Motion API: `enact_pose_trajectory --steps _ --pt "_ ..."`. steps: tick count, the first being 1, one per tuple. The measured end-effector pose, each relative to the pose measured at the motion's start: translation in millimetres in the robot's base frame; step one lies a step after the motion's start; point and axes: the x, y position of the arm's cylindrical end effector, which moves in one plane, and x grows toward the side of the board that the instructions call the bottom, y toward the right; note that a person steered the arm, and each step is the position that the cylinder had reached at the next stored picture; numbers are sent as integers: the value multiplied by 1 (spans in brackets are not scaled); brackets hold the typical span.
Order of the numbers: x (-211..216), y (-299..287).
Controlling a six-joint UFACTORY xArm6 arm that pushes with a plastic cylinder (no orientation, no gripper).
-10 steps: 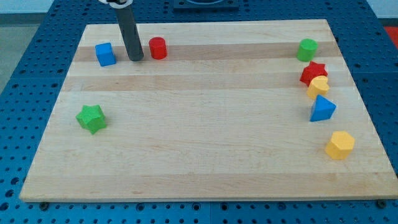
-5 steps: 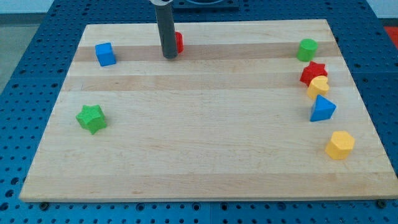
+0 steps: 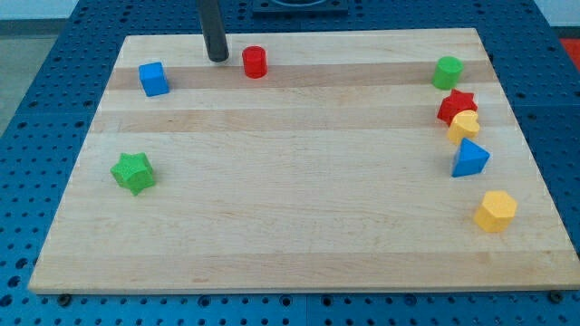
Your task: Move the red circle horizontally to the left of the green circle
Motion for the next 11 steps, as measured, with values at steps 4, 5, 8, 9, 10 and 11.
enact_pose_trajectory --steps 4,5,8,9,10,11 --pt "0 129" --pt "-1 139" --pt "-12 44" --pt "22 44" --pt "23 50" --pt "23 76"
